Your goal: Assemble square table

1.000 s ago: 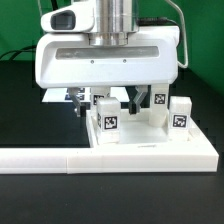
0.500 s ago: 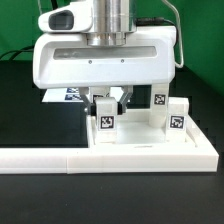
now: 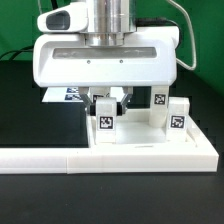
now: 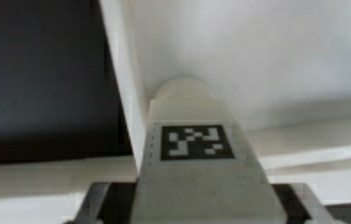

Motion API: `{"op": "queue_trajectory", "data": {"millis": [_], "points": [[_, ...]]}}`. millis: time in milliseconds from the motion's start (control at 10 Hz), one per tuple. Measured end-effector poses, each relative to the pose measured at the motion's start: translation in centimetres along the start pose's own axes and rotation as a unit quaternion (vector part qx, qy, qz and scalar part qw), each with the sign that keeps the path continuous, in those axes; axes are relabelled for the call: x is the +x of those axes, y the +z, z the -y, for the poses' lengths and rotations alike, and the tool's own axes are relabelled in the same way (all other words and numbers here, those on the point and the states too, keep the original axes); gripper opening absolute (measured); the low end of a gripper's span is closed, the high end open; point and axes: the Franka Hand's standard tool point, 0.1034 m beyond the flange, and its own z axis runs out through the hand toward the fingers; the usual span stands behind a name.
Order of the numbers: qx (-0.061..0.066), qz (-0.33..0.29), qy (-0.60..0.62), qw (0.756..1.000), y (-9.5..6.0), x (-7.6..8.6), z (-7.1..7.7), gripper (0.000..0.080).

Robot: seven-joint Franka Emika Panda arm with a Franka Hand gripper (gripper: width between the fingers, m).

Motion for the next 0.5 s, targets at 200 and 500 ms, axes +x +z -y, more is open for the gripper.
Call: {"op": "queue_trajectory", "data": {"millis": [200, 500], "points": [[-0.004, -0.011, 0.094, 0.995, 0.07, -0.08, 0.09, 0.0288], [0.004, -0.024, 0.256, 0.966, 0.15, -0.22, -0.05, 0.029]]}}
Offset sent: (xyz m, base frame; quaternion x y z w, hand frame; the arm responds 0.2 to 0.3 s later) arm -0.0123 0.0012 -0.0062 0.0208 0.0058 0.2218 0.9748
